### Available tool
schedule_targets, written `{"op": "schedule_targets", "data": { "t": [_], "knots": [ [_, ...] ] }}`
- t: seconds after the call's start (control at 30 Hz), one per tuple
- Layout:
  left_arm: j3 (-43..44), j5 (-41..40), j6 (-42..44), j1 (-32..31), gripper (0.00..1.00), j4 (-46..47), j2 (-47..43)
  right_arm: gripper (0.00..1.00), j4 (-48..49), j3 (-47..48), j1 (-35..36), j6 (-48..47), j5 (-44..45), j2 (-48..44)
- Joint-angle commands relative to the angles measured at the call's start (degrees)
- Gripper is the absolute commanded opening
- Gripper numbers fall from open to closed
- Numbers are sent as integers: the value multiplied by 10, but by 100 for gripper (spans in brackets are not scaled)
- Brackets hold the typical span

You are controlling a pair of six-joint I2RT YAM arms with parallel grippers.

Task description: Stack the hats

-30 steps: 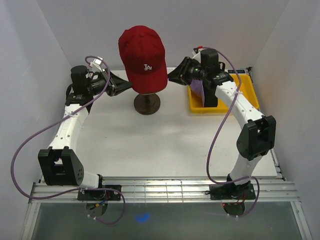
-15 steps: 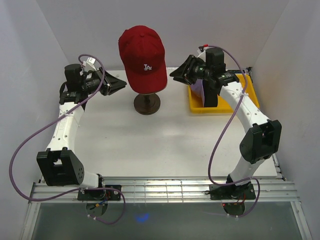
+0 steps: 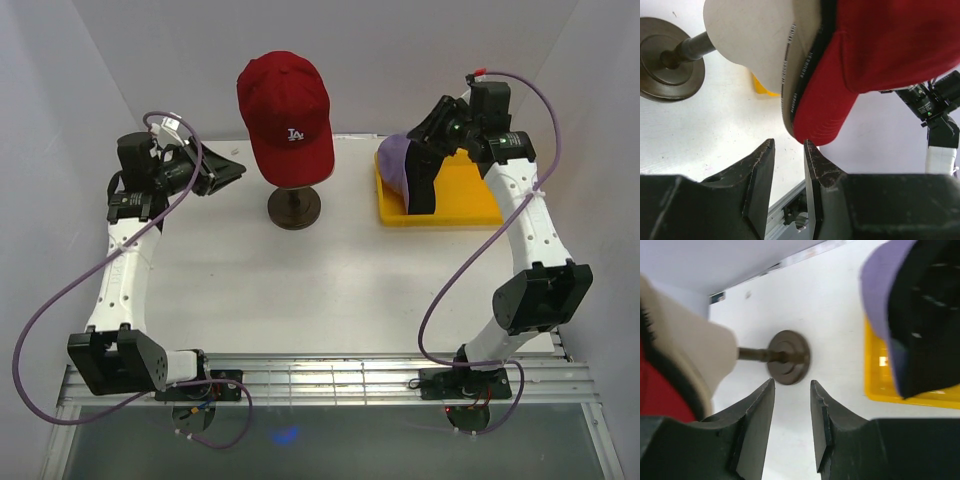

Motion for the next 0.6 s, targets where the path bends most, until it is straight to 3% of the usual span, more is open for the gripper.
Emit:
{"op": "schedule_targets", "data": {
  "t": [0.0, 0.57],
  "knots": [
    [-3, -30, 23, 2, 40, -11, -50, 40, -50, -8, -19, -83, 74, -4],
    [-3, -17, 23, 1, 41, -14, -59, 36, -50, -48, -25, -144, 129, 76]
  ]
}}
